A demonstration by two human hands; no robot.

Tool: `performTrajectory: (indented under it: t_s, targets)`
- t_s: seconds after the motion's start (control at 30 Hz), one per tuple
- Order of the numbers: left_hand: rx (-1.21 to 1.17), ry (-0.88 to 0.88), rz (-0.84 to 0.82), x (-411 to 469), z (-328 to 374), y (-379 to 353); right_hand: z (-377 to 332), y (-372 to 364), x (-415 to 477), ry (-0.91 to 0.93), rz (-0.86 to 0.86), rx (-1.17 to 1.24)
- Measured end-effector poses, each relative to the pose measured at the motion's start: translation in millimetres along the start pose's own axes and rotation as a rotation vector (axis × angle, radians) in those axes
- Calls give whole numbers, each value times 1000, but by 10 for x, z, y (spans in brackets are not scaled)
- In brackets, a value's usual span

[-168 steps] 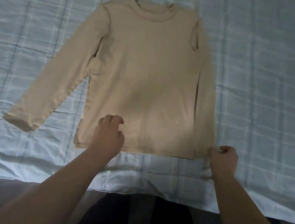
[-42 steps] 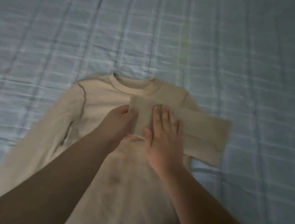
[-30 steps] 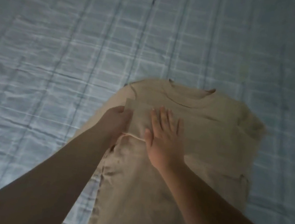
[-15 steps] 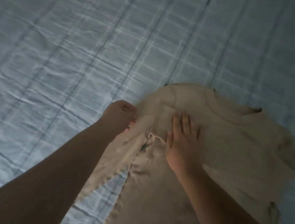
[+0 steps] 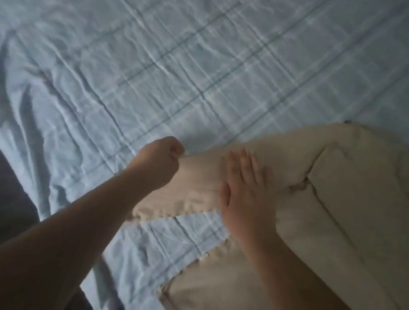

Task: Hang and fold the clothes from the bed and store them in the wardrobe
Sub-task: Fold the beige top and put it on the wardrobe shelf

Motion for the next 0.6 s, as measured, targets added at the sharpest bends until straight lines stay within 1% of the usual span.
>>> performTrajectory:
  t_s: [0.13, 0.23, 0.37, 0.4, 0.47, 0.5, 0.6]
  targets:
    - [96, 56, -13, -241, -533, 248, -415, -196, 10, 118, -33, -17]
    - [390, 75, -27, -374, -775, 409, -636, -304, -18, 131, -8, -50]
    - [444, -29, -127, -328, -925, 489, -728, -362, -54, 109, -62, -123]
    - [423, -44, -146, -307, -903, 527, -733, -359, -50, 107, -69, -127]
    - [249, -20, -165, -275, -843, 660, -738, -335, -24, 98, -75, -125]
    - [100, 0, -186, -267, -827, 735, -740, -324, -6, 89, -72, -126]
    - [-575, 37, -310, -273, -760, 895, -743, -282, 77, 49, -46, -109]
Point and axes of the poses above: each hand's wrist, its own x-axis towards the middle knuckle, its own y-axis out of the back of the hand, z = x × y, the point moved 2 cm from there along x, towards the middle knuckle, and after that the axes turned 6 degrees about -x, right-handed, at the moved point
